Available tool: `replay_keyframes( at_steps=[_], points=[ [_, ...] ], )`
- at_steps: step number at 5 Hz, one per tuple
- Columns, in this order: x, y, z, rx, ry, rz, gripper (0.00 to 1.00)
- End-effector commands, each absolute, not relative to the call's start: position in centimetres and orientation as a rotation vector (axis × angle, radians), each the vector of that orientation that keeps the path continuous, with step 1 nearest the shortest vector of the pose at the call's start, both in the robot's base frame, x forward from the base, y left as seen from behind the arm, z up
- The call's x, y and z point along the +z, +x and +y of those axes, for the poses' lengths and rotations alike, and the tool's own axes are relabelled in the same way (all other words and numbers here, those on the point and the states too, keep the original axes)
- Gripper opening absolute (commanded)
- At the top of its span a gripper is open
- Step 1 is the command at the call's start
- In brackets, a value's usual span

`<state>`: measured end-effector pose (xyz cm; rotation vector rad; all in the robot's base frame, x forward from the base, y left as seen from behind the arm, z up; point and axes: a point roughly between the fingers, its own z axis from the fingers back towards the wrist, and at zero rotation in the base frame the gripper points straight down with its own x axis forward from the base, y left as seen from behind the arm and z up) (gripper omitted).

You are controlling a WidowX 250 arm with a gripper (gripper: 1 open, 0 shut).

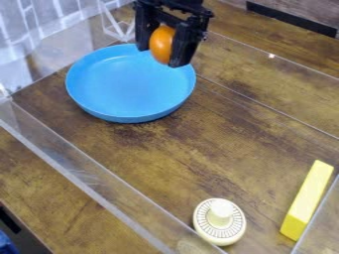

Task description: Put the orange ball in the blue tray

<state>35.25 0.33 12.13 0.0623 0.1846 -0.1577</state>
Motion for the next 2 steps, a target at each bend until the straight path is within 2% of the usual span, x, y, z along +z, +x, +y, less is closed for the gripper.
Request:
replay_keyframes(
  at_steps=[1, 2],
  points=[
    [16.26, 34.87, 1.6, -0.118, 0.072, 0.072, 0.0],
    [16.3, 34.75, 1.8, -0.112, 0.073, 0.076, 0.0]
  ],
)
